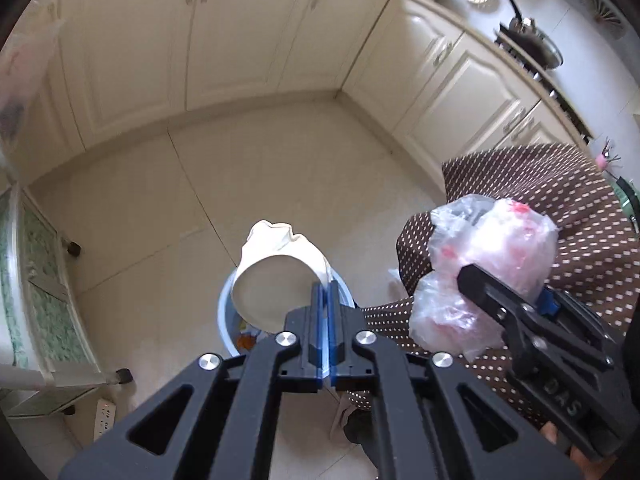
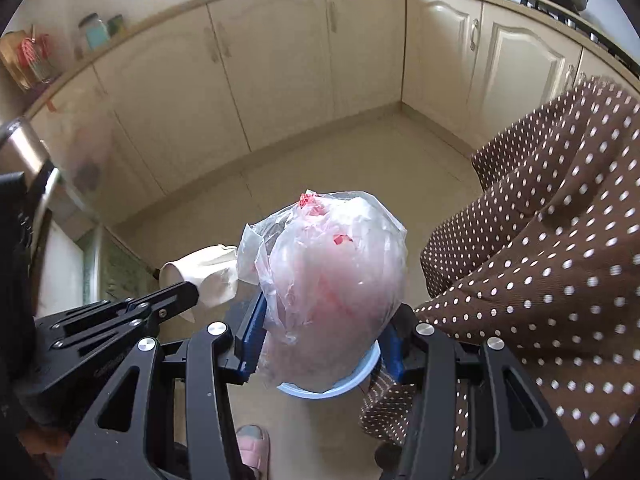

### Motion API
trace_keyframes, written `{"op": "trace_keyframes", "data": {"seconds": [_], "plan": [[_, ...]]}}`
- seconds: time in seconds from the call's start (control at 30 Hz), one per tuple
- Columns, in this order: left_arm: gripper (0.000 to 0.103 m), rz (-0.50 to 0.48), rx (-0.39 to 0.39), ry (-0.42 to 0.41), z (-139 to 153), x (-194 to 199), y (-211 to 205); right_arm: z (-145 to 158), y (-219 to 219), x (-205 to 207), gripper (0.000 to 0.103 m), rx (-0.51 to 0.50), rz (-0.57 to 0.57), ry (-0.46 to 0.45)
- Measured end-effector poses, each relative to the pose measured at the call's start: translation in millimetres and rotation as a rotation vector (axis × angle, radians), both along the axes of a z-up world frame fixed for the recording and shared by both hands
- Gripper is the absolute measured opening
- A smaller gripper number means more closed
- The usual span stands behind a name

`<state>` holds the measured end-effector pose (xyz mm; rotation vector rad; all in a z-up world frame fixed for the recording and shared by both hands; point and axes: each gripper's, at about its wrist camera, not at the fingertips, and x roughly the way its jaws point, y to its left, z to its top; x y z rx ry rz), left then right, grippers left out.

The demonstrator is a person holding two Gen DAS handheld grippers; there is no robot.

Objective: Collect trash
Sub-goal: 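Carry the bag and cup over the blue bucket and open both grippers, then move both open grippers back toward the table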

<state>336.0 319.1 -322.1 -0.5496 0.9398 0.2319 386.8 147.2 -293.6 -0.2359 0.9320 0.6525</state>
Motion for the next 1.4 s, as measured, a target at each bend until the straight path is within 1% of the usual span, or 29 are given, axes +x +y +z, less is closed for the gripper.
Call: {"op": "trace_keyframes", "data": {"seconds": [0.2, 0.23, 0.27, 0.3, 0.33, 0.4, 0.5, 0.67, 0.83, 0.97, 1.07, 1.23, 1.4], "plan": [[0.004, -0.044, -0.031, 0.029, -20.7, 31.1, -5.5, -20.9, 2.0, 7.7, 0.046, -0.031, -0.013, 0.019], [0.007, -0.05, -0.041, 0.043, -22.6, 36.2, -6.0, -23.2, 2.2, 8.5, 0.046, -0.034, -0.013, 0.024], [0.022, -0.044, -0.042, 0.05, -24.2, 37.5, -5.4, -24.8, 2.6, 9.4, 0.046, -0.036, -0.014, 0.028], [0.029, -0.029, -0.031, 0.054, -23.2, 36.9, -5.6, -27.2, 3.6, 12.4, 0.046, -0.037, -0.016, 0.028], [0.03, -0.023, -0.031, 0.056, -24.3, 35.3, -4.4, -27.3, 3.9, 11.9, 0.046, -0.037, -0.016, 0.03], [0.03, -0.027, -0.048, 0.048, -22.8, 32.1, -4.3, -28.6, 7.3, 11.6, 0.046, -0.04, -0.015, 0.029], [0.03, -0.019, -0.027, 0.055, -21.6, 27.3, -4.3, -27.1, 10.7, 12.3, 0.046, -0.038, -0.01, 0.032], [0.031, -0.001, -0.039, 0.044, -16.2, 11.6, 0.5, -27.5, 13.2, 14.5, 0.046, -0.032, -0.003, 0.038], [0.034, 0.021, -0.04, 0.032, -10.6, -1.6, 7.1, -25.4, 18.3, 16.5, 0.046, -0.024, 0.002, 0.041], [0.035, 0.036, -0.044, 0.026, -6.9, -5.0, 13.5, -21.7, 26.2, 17.4, 0.047, -0.014, 0.012, 0.032], [0.036, 0.048, -0.06, 0.014, -2.6, -7.2, 18.1, -17.2, 32.1, 17.1, 0.052, 0.001, 0.021, 0.018], [0.036, 0.051, -0.06, -0.005, 6.1, -10.8, 20.0, -12.2, 32.2, 18.7, 0.054, 0.011, 0.011, 0.009], [0.037, 0.044, -0.06, -0.031, 20.3, -15.9, 17.2, -3.5, 24.6, 16.8, 0.062, 0.017, -0.005, -0.017]]}}
